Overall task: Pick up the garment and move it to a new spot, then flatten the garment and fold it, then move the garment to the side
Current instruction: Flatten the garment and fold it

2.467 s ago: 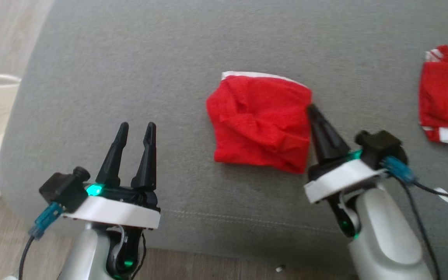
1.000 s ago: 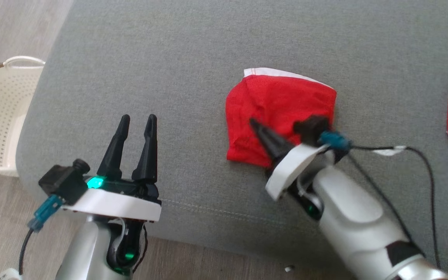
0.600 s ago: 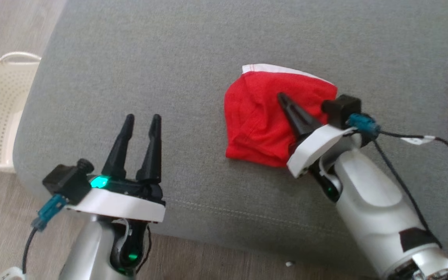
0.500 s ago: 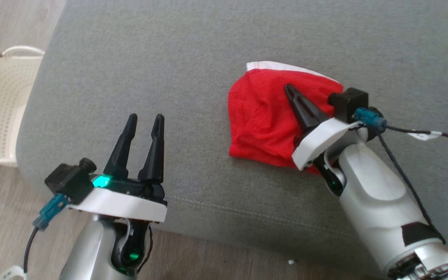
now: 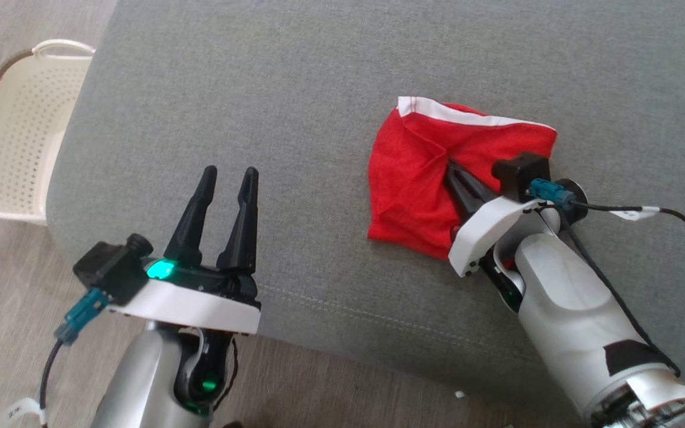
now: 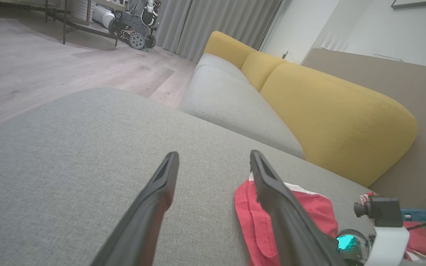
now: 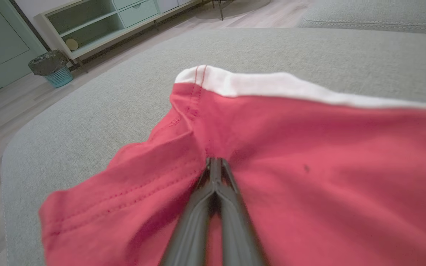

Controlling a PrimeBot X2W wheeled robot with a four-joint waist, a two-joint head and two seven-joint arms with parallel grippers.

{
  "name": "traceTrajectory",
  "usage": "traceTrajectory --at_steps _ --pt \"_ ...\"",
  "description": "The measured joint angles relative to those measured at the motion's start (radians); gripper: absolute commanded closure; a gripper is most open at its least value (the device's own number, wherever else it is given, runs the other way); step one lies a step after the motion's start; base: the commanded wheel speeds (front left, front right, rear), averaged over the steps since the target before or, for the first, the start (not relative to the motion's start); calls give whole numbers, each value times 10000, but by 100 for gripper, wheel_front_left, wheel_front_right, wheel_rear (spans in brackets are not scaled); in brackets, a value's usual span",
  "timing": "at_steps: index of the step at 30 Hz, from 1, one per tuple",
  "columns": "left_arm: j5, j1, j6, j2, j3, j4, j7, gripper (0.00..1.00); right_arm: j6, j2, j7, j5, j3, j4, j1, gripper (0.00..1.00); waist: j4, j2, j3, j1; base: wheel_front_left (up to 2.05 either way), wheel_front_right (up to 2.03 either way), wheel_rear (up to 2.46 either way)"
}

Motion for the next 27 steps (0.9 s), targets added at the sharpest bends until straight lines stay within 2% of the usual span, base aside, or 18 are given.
traceTrajectory --at_steps 7,13,19,27 --pt "23 3 0 0 165 21 0 0 0 100 -71 207 -347 -385 -25 100 -378 0 -271 0 0 0 0" --pt "109 22 0 2 305 21 0 0 0 -4 -88 265 -911 -1906 183 100 -912 0 -715 0 0 0 0" --pt "234 133 0 2 376 29 0 0 0 -261 -88 121 -1593 -3181 1075 100 -1461 0 -1288 0 0 0 0" --pt "378 556 0 6 715 -13 0 0 0 -165 -90 -36 -3267 -4815 2475 100 -2287 0 -2053 0 0 0 0"
